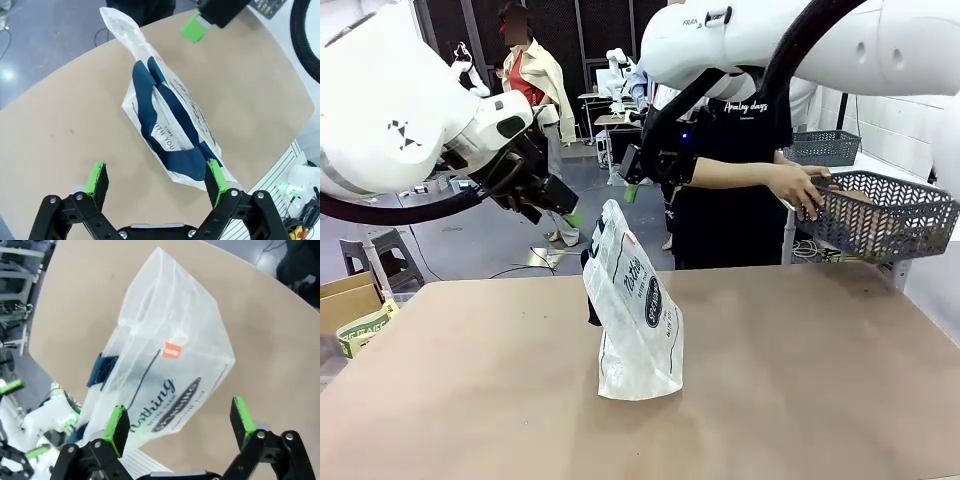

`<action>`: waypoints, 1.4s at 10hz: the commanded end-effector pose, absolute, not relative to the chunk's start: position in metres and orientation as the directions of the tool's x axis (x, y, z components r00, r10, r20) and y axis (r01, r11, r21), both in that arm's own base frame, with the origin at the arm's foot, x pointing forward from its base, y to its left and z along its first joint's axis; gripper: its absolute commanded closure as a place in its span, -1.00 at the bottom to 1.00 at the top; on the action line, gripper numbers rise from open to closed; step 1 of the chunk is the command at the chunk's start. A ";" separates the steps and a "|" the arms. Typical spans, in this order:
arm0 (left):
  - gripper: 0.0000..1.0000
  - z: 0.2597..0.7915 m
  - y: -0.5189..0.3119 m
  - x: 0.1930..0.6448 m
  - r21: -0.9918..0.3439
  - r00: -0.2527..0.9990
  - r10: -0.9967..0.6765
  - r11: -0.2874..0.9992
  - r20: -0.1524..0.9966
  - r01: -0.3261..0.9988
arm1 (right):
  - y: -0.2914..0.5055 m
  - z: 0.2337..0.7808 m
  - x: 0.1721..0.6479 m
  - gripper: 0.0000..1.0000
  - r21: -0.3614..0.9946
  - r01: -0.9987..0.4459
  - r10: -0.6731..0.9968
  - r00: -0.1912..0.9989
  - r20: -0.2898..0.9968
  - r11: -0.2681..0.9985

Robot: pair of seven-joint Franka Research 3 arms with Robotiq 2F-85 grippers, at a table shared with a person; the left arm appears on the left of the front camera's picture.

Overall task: Transfer purchased items from the store into the shopping bag.
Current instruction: Open the Reusable shopping bag in the center of the table.

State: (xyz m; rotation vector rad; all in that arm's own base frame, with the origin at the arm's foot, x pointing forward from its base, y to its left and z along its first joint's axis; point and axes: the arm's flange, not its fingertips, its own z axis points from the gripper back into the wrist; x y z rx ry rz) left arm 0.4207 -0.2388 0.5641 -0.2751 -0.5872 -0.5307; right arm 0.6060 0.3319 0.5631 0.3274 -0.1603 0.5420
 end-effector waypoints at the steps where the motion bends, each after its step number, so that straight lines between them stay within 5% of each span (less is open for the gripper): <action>1: -1.00 0.559 -0.236 0.429 -0.155 0.733 -0.385 0.821 0.561 0.550 | 0.349 0.574 0.628 -1.00 0.279 -0.507 0.469 0.861 0.196 0.815; 14: -1.00 0.521 -0.253 0.442 -0.237 0.786 -0.352 0.820 0.509 0.521 | 0.391 0.535 0.630 -1.00 0.319 -0.515 0.513 0.853 0.096 0.796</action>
